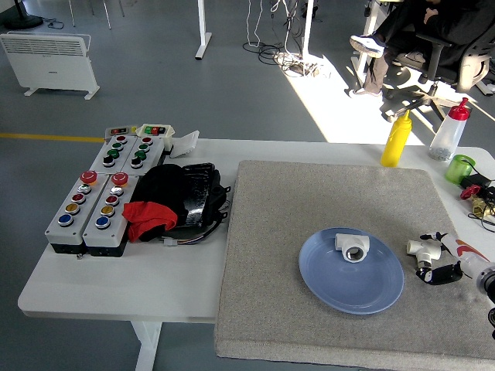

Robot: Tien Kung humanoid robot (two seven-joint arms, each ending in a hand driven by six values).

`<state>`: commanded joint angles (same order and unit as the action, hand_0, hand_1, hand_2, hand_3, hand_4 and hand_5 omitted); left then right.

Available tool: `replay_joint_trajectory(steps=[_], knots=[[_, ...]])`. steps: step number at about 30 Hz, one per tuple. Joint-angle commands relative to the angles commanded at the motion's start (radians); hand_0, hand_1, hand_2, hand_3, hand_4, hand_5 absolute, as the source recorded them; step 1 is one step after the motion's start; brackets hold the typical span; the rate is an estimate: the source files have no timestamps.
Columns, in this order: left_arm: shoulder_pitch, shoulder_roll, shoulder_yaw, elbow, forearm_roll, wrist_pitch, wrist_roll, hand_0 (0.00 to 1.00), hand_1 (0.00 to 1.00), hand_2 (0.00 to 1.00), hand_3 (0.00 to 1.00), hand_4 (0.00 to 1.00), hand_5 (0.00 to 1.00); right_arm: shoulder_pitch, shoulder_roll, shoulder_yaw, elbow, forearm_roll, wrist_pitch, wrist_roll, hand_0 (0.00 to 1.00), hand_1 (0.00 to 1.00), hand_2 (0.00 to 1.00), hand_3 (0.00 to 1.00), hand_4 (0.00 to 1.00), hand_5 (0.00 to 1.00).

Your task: Pick pipe place plate twice

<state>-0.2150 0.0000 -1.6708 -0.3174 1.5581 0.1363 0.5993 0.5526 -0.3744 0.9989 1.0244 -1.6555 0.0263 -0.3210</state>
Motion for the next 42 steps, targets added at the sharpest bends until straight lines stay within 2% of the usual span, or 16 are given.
replay_joint_trajectory(steps=[4,5,10,11,16,17,22,23,28,30,42], knots=[[-0.001,0.000,0.001,0.000,-0.001,0.000,0.001,0.679,0.672,0.700,0.636,0.339,0.998,0.008,0.004,-0.011,-0.006,-0.004,0.000,-0.002,0.928,0.858,0.947,0.875,0.801,0.324],[-0.001,0.000,0.002,0.000,-0.001,0.000,0.001,0.679,0.672,0.700,0.635,0.339,0.998,0.011,0.005,-0.015,-0.011,-0.007,-0.002,-0.002,0.844,0.815,0.910,0.857,0.796,0.318],[-0.001,0.000,0.003,-0.001,-0.002,0.000,0.003,0.679,0.672,0.700,0.635,0.339,0.998,0.016,0.011,-0.028,-0.033,-0.018,-0.035,0.014,0.844,0.815,0.910,0.857,0.796,0.318],[-0.001,0.000,0.004,-0.001,-0.003,0.000,0.003,0.679,0.672,0.700,0.636,0.339,0.998,0.016,0.010,-0.028,-0.036,-0.018,-0.039,0.016,0.650,0.668,0.716,0.753,0.720,0.229],[-0.003,0.000,0.005,0.000,-0.004,0.000,0.003,0.679,0.672,0.700,0.636,0.339,0.998,0.013,0.008,-0.026,-0.045,-0.020,-0.039,0.008,0.650,0.668,0.716,0.753,0.720,0.229],[-0.003,0.000,0.006,0.000,-0.006,0.000,0.002,0.679,0.670,0.700,0.636,0.338,0.998,0.012,0.008,-0.023,-0.047,-0.015,-0.041,0.004,0.447,0.530,0.598,0.685,0.579,0.104],[-0.005,0.000,0.007,0.000,-0.008,0.001,0.002,0.679,0.670,0.700,0.636,0.338,0.998,0.009,0.006,-0.011,-0.050,-0.006,-0.041,-0.004,0.447,0.530,0.598,0.685,0.579,0.104],[-0.005,0.000,0.007,0.000,-0.009,0.001,0.002,0.679,0.671,0.700,0.636,0.338,0.998,0.009,0.006,-0.009,-0.050,-0.005,-0.041,-0.005,0.336,0.438,0.561,0.648,0.532,0.097],[-0.006,0.000,0.010,0.000,-0.012,0.002,0.002,0.679,0.671,0.700,0.636,0.338,0.998,0.005,0.004,0.002,-0.046,-0.004,-0.051,0.000,0.336,0.438,0.561,0.648,0.532,0.097],[-0.006,0.000,0.010,0.000,-0.012,0.002,0.001,0.679,0.671,0.700,0.636,0.339,0.998,0.003,0.002,0.007,-0.040,-0.007,-0.057,0.006,0.299,0.415,0.546,0.621,0.510,0.094],[-0.008,0.000,0.010,0.001,-0.014,0.002,-0.001,0.679,0.671,0.700,0.636,0.339,0.998,-0.004,-0.015,0.035,0.051,-0.019,-0.079,0.023,0.286,0.413,0.540,0.604,0.487,0.095]])
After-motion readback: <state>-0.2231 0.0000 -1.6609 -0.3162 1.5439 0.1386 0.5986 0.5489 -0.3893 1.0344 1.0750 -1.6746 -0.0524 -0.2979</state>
